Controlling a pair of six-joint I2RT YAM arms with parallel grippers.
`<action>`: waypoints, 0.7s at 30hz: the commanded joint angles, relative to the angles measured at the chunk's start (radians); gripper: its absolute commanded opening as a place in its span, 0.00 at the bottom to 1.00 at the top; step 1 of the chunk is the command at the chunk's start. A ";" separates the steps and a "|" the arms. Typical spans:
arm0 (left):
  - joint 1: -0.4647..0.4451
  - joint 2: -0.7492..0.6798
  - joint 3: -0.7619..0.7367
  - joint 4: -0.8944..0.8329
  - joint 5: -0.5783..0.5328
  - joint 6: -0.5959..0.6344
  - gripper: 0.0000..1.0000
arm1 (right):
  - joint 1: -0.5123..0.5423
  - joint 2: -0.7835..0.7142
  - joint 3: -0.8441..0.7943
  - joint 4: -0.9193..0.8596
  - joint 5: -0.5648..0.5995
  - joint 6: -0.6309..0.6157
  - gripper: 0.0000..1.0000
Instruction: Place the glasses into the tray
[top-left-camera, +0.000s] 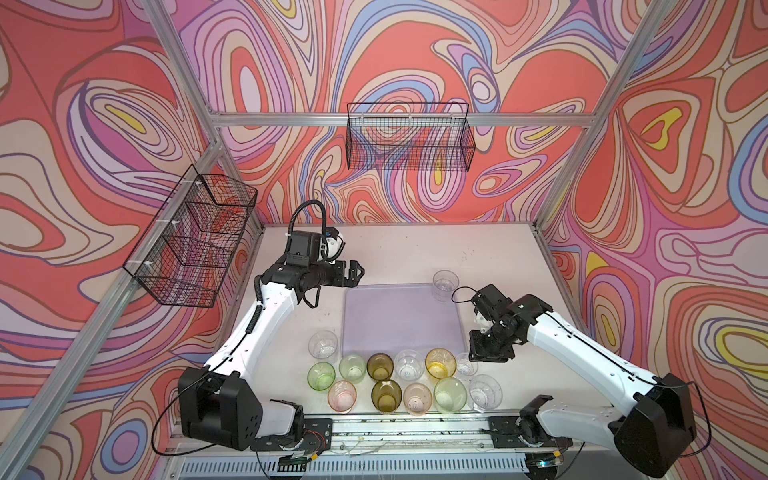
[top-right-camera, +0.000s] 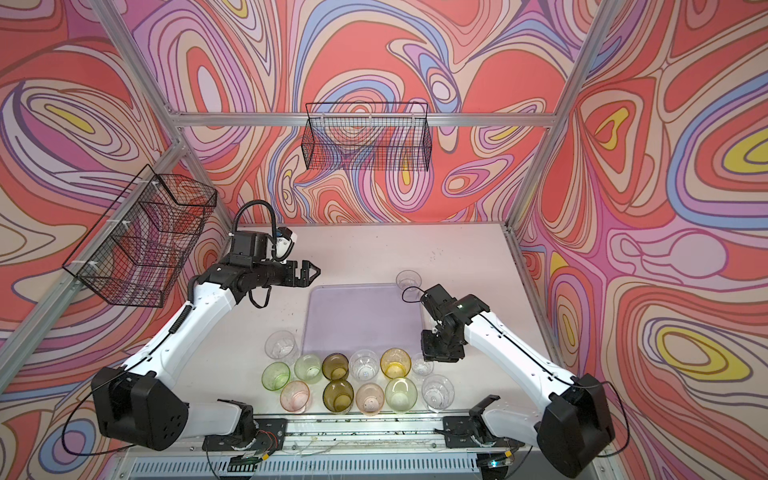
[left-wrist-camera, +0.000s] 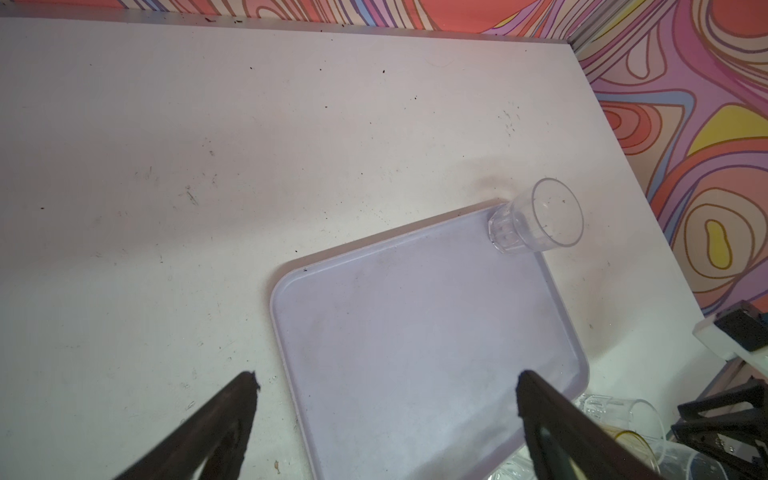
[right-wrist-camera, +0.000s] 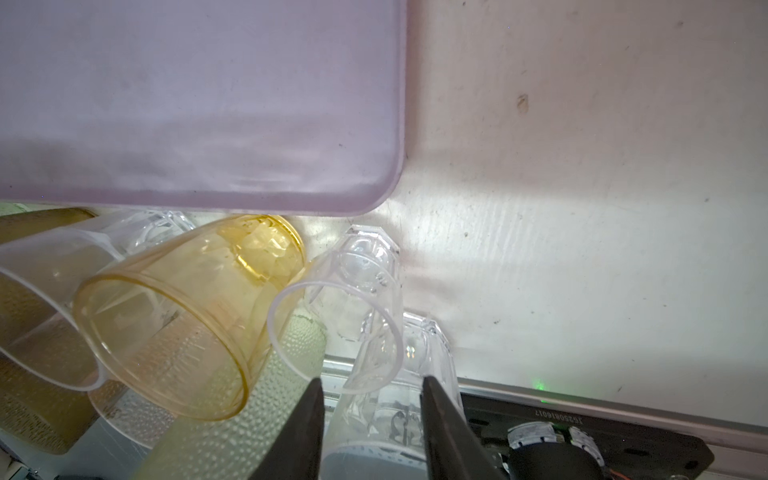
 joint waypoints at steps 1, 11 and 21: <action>0.007 0.022 0.038 -0.042 0.064 -0.004 1.00 | 0.006 0.007 -0.009 0.020 -0.013 0.016 0.39; 0.006 0.033 0.043 -0.042 0.101 -0.009 1.00 | 0.008 0.015 -0.048 0.020 0.025 0.046 0.35; 0.006 0.035 0.043 -0.045 0.108 -0.009 1.00 | 0.007 0.035 -0.082 0.077 0.032 0.070 0.29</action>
